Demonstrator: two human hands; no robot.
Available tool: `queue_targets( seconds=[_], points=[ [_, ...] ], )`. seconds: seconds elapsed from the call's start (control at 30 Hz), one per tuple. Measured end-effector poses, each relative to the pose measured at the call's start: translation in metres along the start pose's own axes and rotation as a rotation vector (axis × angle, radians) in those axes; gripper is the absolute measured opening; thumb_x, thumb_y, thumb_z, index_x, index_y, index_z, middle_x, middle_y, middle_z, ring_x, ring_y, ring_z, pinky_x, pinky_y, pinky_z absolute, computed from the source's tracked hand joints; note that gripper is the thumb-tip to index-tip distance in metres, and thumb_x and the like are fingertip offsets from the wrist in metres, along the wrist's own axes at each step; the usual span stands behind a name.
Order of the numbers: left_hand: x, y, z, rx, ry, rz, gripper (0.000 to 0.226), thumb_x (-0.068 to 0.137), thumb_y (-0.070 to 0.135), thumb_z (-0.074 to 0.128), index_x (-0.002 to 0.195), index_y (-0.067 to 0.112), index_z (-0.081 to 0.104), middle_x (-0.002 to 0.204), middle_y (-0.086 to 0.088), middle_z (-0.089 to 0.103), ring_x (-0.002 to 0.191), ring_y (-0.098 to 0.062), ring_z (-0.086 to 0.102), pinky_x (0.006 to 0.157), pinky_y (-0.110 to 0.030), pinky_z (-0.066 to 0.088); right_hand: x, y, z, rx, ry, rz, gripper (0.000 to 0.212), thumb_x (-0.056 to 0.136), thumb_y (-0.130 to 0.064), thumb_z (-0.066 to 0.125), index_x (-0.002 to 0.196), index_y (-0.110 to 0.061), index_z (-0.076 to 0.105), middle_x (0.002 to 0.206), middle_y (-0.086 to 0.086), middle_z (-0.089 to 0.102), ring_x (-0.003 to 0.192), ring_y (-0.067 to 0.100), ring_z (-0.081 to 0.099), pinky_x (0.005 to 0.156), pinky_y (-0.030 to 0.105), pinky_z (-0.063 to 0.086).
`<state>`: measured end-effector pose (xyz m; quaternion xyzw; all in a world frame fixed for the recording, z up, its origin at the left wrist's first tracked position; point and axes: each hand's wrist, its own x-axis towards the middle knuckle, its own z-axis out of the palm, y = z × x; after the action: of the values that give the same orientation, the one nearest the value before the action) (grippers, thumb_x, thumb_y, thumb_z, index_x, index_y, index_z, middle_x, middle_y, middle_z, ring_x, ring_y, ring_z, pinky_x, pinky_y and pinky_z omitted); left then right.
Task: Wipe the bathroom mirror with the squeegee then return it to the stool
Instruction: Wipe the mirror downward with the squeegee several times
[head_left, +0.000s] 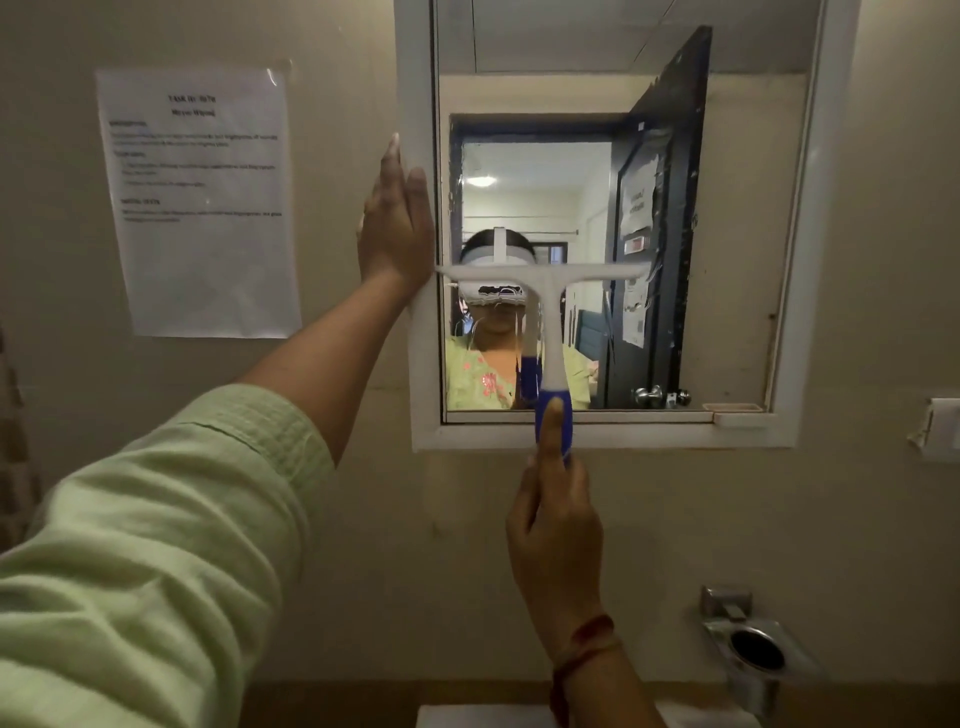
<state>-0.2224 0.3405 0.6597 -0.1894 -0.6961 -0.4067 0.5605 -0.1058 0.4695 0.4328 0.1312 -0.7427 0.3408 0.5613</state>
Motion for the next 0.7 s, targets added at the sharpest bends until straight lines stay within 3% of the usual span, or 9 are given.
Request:
queue_targets(
  seconds=[0.13,0.37,0.47,0.57,0.7],
  points=[
    [0.0,0.0,0.001,-0.004,-0.002,-0.019,0.051,0.098,0.036,0.022,0.143,0.012,0.023,0.149,-0.009,0.032,0.136,-0.022,0.031,0.11,-0.035,0.024,-0.026,0.002,-0.004,0.01,-0.024,0.006,0.065,0.091,-0.029,0.032,0.143,-0.042,-0.005,0.08,0.004,0.053,0.048,0.004,0.042,0.047,0.011,0.044],
    [0.0,0.0,0.002,-0.025,-0.019,-0.026,0.051,0.098,0.035,0.022,0.143,0.01,0.022,0.15,-0.011,0.031,0.137,-0.024,0.03,0.107,-0.028,0.021,0.023,-0.01,-0.006,-0.01,0.031,-0.017,0.057,0.094,-0.029,0.032,0.143,-0.031,0.005,0.088,0.005,0.052,0.055,0.003,0.042,0.051,0.012,0.04],
    [0.0,-0.001,0.002,-0.03,-0.015,-0.026,0.05,0.099,0.034,0.022,0.143,0.01,0.023,0.15,-0.011,0.03,0.138,-0.023,0.029,0.106,-0.024,0.019,0.001,-0.004,-0.003,-0.012,-0.018,0.003,0.066,0.094,-0.02,0.045,0.143,-0.033,0.002,0.087,0.008,0.055,0.055,0.004,0.045,0.053,0.015,0.045],
    [0.0,-0.002,0.002,-0.038,-0.016,-0.021,0.05,0.099,0.033,0.023,0.143,0.009,0.023,0.15,-0.011,0.03,0.138,-0.022,0.028,0.105,-0.022,0.018,-0.028,-0.001,-0.002,0.02,-0.061,0.025,0.079,0.091,-0.017,0.052,0.143,-0.04,-0.003,0.088,0.005,0.054,0.05,0.003,0.042,0.053,0.008,0.043],
    [0.0,-0.001,0.002,-0.05,-0.014,-0.033,0.05,0.099,0.034,0.023,0.143,0.008,0.023,0.15,-0.012,0.03,0.138,-0.023,0.028,0.104,-0.021,0.017,-0.011,-0.011,0.0,0.024,0.024,0.024,0.061,0.092,-0.031,0.032,0.143,-0.037,0.0,0.087,-0.004,0.045,0.051,-0.001,0.039,0.051,0.006,0.038]
  ],
)
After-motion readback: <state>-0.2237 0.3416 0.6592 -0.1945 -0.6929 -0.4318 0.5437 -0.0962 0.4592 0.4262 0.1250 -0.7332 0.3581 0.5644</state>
